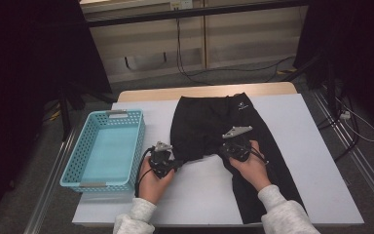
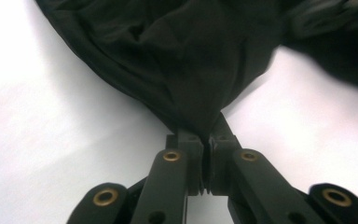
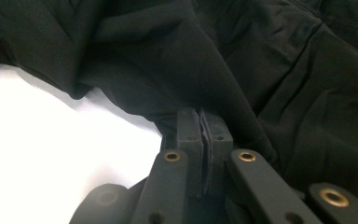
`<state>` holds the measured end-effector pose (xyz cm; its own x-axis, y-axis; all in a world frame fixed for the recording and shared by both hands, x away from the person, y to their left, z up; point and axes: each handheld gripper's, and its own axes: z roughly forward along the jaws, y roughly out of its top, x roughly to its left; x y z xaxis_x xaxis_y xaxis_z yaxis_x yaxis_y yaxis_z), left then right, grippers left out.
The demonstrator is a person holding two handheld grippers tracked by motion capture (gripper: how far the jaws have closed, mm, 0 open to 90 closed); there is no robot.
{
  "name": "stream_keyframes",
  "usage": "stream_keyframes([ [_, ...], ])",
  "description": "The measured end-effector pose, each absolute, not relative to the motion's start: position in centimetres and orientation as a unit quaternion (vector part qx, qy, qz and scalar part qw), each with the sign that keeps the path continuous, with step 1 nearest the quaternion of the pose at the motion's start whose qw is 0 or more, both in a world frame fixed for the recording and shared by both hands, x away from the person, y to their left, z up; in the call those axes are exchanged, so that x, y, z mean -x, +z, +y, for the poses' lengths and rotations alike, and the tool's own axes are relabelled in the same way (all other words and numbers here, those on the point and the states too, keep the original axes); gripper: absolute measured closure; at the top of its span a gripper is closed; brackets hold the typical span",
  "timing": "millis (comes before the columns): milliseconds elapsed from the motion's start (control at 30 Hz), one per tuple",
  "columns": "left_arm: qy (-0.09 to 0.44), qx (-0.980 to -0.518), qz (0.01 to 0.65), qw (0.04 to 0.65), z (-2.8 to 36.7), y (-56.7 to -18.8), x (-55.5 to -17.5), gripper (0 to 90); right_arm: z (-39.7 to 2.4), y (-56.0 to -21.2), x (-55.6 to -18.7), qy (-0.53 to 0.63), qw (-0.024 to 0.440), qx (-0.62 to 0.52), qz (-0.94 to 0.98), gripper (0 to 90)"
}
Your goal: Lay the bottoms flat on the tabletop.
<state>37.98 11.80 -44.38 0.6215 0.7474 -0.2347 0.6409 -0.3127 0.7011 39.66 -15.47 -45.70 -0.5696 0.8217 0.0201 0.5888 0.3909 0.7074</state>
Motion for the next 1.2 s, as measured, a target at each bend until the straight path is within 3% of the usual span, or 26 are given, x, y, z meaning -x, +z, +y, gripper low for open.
stream_keyframes([
  [367, 0.059, -0.764, 0.44, 0.469, 12.3, -37.8, -39.7, 88.0, -16.5, -44.8, -39.8, 0.351, 0.172, -0.44, 0.808, 88.5],
  [700, 0.046, -0.758, 0.452, 0.467, 11.4, -37.9, -41.0, 88.1, -17.7, -43.8, -39.5, 0.362, 0.18, -0.444, 0.8, 87.6],
  [900, 0.048, -0.755, 0.463, 0.462, 11.6, -38.8, -41.6, 88.1, -16.8, -43.8, -38.7, 0.367, 0.184, -0.429, 0.805, 68.6],
  [1200, 0.049, -0.749, 0.482, 0.452, 11.9, -40.6, -42.6, 88.0, -14.6, -43.7, -37.4, 0.381, 0.169, -0.396, 0.818, 60.2],
])
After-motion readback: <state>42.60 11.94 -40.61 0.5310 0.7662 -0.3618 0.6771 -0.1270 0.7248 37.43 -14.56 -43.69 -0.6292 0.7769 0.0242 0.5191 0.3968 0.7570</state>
